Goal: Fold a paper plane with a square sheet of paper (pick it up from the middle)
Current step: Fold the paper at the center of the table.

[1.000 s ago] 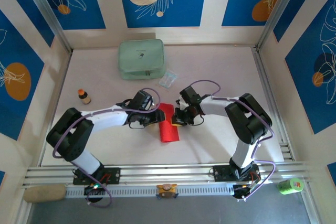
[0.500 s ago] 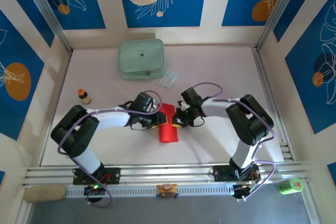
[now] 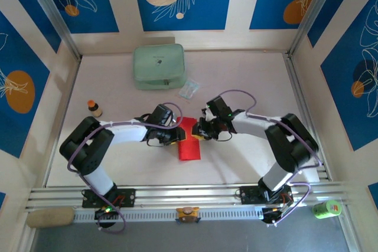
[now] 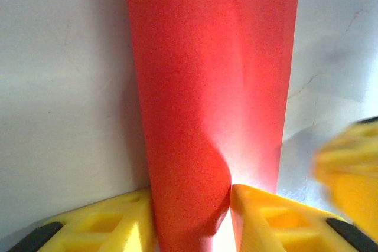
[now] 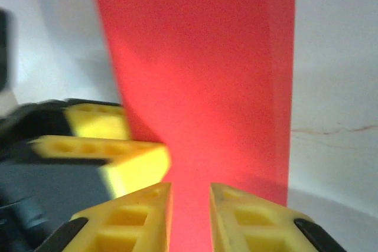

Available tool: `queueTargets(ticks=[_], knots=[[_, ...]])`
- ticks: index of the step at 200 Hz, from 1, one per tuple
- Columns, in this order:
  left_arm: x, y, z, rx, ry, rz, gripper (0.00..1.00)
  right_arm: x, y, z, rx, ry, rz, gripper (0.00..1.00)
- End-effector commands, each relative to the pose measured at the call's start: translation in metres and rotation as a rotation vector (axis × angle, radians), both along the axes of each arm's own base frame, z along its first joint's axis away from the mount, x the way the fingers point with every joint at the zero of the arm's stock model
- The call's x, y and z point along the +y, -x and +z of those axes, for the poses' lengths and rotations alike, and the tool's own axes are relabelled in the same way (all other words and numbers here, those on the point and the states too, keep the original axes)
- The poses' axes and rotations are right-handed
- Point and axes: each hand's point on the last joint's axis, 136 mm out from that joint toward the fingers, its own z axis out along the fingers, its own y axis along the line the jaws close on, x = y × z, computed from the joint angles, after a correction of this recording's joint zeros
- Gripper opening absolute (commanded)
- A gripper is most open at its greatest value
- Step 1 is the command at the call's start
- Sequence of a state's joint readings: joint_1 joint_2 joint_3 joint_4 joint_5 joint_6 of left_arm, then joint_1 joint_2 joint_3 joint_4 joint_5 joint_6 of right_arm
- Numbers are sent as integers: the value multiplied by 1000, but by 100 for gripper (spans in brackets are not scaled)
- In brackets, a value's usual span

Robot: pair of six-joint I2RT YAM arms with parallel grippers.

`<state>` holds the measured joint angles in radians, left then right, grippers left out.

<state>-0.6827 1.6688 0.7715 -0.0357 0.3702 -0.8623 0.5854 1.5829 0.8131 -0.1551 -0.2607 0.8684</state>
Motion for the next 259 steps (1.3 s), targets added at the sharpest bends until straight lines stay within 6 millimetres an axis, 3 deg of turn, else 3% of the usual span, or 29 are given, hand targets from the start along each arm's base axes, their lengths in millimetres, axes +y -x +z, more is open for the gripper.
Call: queueTargets(ticks=[1,31,75,162,259], knots=[[7,4,-18,27,-72,-12,38,-30,-13,22,-97,92,-122,26],[8,3,-19,24,-89,-17,38,-59,-9,26,-102,126,-207,29],[8,5,-25,41,-110,-38,38,-72,-2,16,-61,102,-251,30],[16,9,-38,72,-187,-54,46,-70,-1,12,-39,107,-238,31],[19,14,-49,87,-252,-98,46,-68,0,8,-25,104,-230,31]])
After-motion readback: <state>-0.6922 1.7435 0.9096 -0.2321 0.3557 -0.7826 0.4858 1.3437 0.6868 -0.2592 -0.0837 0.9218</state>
